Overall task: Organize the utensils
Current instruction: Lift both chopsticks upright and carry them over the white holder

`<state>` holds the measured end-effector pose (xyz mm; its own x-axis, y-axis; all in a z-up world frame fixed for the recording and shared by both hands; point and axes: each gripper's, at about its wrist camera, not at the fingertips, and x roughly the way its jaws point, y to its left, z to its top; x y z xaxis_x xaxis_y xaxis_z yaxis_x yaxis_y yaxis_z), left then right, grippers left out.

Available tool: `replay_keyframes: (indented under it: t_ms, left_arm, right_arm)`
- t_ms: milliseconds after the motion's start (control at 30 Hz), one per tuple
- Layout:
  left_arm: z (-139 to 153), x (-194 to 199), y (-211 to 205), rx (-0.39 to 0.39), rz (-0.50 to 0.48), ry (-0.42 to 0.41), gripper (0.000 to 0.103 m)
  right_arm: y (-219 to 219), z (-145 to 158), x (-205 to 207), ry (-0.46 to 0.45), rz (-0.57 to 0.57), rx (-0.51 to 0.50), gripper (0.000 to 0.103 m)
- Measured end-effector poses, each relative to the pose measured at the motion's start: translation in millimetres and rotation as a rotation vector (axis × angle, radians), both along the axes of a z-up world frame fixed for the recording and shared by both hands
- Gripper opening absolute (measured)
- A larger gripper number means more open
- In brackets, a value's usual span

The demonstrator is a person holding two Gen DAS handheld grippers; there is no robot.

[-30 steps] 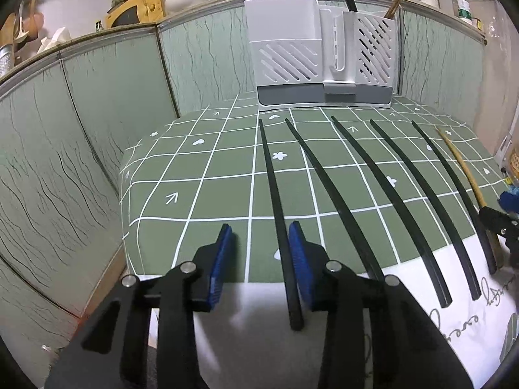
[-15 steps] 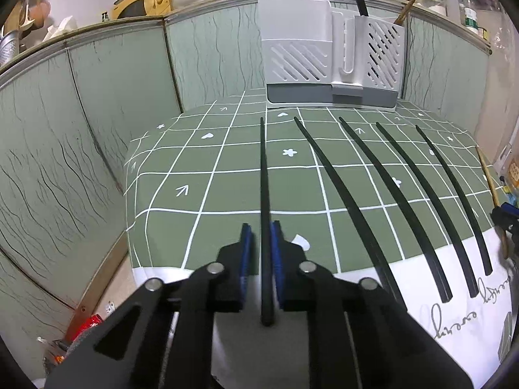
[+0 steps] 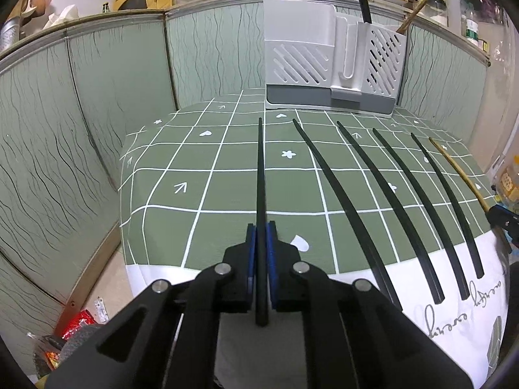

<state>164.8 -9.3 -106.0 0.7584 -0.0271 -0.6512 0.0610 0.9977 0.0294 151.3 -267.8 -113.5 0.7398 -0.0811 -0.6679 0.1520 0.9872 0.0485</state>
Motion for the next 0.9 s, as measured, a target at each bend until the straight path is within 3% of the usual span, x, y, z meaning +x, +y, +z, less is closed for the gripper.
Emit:
replay_keyframes:
  t_ms: [900]
  left_arm:
    - [75, -3, 8, -0.055, -0.074, -0.119, 0.008]
  right_arm:
    - [-12, 78, -7, -0.169, 0.064, 0.008, 0.006]
